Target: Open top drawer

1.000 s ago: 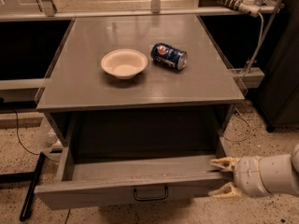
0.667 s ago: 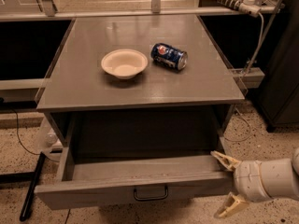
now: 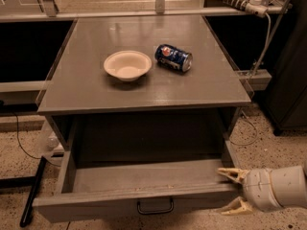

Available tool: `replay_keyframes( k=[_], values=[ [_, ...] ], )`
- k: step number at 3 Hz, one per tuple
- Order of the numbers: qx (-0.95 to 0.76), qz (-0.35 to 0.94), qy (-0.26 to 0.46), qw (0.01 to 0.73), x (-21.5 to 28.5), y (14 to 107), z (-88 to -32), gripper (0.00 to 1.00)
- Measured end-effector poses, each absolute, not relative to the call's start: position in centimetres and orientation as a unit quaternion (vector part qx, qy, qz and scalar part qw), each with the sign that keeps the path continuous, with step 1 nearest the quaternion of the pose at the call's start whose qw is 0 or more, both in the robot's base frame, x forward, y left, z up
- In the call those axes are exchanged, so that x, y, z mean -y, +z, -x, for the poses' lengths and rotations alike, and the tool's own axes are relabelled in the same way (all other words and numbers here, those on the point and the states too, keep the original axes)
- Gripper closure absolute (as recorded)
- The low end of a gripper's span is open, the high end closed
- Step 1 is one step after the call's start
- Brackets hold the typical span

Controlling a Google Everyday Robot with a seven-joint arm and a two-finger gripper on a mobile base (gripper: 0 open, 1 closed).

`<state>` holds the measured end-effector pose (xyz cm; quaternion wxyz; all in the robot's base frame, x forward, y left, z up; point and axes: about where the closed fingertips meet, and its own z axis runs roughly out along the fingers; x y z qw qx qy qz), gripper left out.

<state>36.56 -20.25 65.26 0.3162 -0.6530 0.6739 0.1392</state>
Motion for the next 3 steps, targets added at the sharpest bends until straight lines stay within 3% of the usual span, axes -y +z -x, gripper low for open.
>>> replay_keyframes(
  k=[2, 3],
  values=[
    [-0.679, 0.648, 0.141, 0.314, 21.2, 65.2, -34.6, 0.88],
    [-0.679, 0.648, 0.141, 0.314, 21.2, 65.5, -34.5, 0.86]
  ],
)
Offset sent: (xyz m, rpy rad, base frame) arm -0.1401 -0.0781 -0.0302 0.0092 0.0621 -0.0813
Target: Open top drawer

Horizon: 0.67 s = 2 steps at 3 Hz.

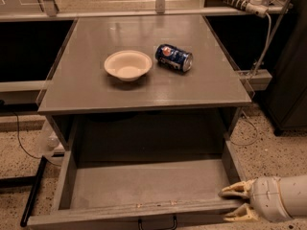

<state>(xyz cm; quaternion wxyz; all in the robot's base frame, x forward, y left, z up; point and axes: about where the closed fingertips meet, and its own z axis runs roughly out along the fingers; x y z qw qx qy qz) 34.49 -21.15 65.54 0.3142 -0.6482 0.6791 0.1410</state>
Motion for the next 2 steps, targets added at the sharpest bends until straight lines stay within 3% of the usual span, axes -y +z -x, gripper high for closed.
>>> replay_keyframes(
  k=[2],
  values=[
    [-0.679, 0.648, 0.141, 0.314, 21.15, 65.54, -34.49, 0.4]
  ],
)
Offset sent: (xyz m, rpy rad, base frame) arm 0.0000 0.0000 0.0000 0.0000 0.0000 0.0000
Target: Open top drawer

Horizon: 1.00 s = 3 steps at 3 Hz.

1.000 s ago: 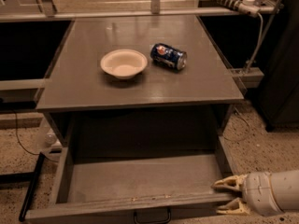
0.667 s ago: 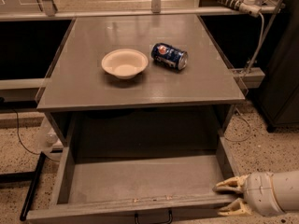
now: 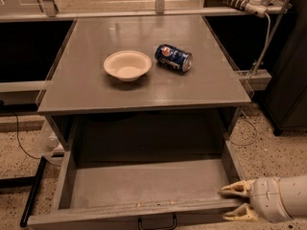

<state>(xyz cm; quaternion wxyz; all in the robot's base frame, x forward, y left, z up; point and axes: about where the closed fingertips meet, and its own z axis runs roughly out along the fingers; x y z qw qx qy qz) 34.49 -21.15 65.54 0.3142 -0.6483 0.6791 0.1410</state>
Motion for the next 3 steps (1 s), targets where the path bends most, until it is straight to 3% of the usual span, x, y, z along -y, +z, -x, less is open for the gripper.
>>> replay_keyframes(
  k=[2, 3],
  values=[
    [-0.679, 0.648, 0.141, 0.314, 21.15, 65.54, -34.49, 0.0],
    [-0.679, 0.648, 0.141, 0.314, 21.15, 65.54, -34.49, 0.0]
  ],
)
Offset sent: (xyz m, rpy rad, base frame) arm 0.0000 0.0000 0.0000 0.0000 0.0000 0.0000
